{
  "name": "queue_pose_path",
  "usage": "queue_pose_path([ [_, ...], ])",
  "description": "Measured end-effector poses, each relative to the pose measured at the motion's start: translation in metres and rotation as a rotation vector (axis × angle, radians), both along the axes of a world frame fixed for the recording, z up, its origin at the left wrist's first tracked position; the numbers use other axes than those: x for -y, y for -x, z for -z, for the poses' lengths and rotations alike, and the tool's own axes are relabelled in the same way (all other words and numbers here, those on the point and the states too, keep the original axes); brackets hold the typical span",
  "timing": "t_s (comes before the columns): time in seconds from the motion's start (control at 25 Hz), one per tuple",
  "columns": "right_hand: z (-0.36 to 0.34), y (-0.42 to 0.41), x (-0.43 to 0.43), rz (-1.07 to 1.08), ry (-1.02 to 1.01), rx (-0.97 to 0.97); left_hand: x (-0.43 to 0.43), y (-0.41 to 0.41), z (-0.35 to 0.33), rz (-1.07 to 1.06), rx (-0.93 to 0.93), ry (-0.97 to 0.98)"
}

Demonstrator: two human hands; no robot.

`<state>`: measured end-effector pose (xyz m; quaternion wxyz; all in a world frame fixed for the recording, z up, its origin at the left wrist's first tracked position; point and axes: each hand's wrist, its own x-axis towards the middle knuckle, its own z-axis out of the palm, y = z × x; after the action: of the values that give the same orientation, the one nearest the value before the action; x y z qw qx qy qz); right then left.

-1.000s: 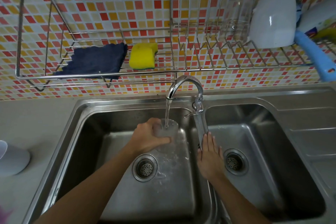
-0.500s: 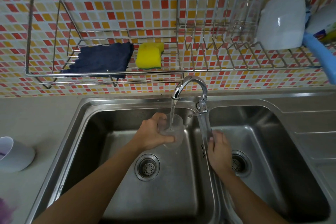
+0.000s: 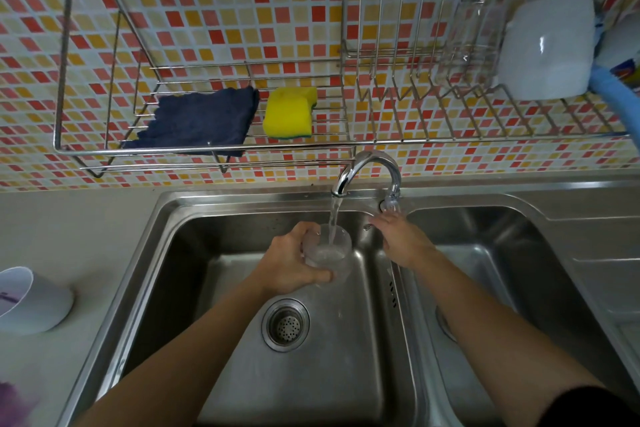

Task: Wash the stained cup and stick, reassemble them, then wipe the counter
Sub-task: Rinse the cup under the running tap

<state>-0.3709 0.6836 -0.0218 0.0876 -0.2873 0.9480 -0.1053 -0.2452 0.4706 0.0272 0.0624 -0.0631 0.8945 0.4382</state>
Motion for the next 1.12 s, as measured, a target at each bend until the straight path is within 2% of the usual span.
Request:
queue_pose_path([
  [0.28, 0.001, 0.007, 0.012, -0.034, -0.158, -0.056, -0.001, 0.0, -0.001, -0.003, -0.002, -0.057],
  [0.48, -0.014, 0.008, 0.013, 0.089, -0.017, -0.141, -0.004, 0.002, -0.005, -0.019, -0.013, -0.135],
  [0.56, -0.014, 0.006, 0.002, 0.181, 0.098, -0.14, -0.005, 0.002, -0.004, -0.031, -0.004, -0.183],
  [0.72, -0.016, -0.005, -0.005, 0.461, 0.566, -0.012, -0.007, -0.004, -0.008, -0.016, 0.006, -0.284],
  [0.8, -0.008, -0.025, 0.0, 0.571, 0.671, -0.034, -0.007, -0.011, -0.009, -0.041, 0.01, -0.373],
  [0.88, 0.013, -0.055, 0.002, 0.593, 0.558, -0.053, -0.008, -0.021, -0.005, -0.106, 0.05, -0.522],
  [0.96, 0.039, -0.087, -0.003, 0.471, 0.292, -0.05, -0.007, -0.028, 0.002, -0.153, 0.091, -0.529],
  [1.04, 0.057, -0.11, -0.011, 0.386, 0.09, -0.017, -0.007, -0.034, 0.011, -0.17, 0.101, -0.335],
  [1.12, 0.062, -0.122, -0.017, 0.354, 0.014, -0.009, -0.008, -0.036, 0.017, -0.168, 0.082, -0.112],
])
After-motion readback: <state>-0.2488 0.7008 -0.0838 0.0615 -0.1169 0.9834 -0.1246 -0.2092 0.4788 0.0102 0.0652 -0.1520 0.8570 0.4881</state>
